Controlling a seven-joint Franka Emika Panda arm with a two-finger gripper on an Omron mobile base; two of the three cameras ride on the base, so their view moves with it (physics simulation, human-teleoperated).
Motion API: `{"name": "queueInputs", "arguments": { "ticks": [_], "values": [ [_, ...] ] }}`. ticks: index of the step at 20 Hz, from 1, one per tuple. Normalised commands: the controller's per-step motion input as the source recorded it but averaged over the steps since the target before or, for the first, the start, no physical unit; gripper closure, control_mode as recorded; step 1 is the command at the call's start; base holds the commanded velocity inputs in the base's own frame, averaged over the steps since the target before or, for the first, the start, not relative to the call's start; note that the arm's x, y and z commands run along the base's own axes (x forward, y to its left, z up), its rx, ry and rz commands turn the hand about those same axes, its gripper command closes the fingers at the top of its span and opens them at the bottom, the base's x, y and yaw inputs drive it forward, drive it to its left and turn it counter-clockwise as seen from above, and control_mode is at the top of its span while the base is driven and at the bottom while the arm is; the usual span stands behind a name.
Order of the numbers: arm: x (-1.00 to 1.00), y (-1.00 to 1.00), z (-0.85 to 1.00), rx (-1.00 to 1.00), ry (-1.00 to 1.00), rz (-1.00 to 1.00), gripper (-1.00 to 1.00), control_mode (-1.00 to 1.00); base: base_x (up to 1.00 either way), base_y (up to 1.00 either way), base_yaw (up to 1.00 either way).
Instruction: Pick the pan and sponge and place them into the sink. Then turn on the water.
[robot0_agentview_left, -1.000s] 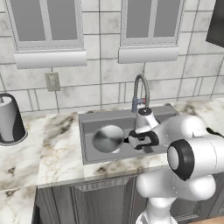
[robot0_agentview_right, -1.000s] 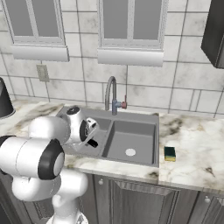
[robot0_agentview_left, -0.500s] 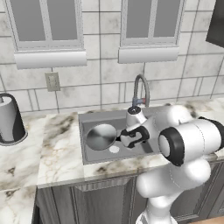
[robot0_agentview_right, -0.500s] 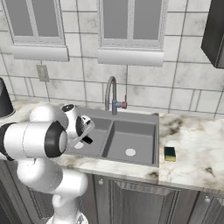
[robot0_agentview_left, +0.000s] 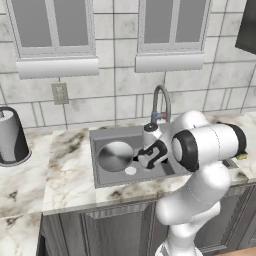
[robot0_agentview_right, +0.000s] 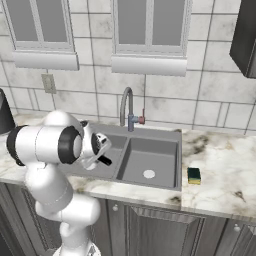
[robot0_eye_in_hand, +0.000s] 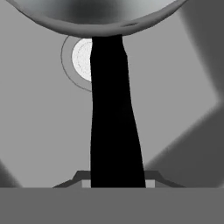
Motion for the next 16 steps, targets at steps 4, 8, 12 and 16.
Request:
{"name": "queueInputs", "arguments": {
  "ticks": [4, 8, 12, 16],
  "values": [
    [0.25, 0.15, -0.38, 0.0, 0.0, 0.0, 1.0, -1.0, 0.0, 0.0, 0.0],
    [0.2, 0.16, -0.37, 0.0, 0.0, 0.0, 1.0, -1.0, 0.0, 0.0, 0.0],
    [0.18, 0.15, -0.29, 0.0, 0.0, 0.0, 1.0, -1.0, 0.0, 0.0, 0.0],
    [0.19, 0.14, -0.31, -0.01, 0.0, 0.0, 1.0, -1.0, 0.0, 0.0, 0.0]
  ]
}}
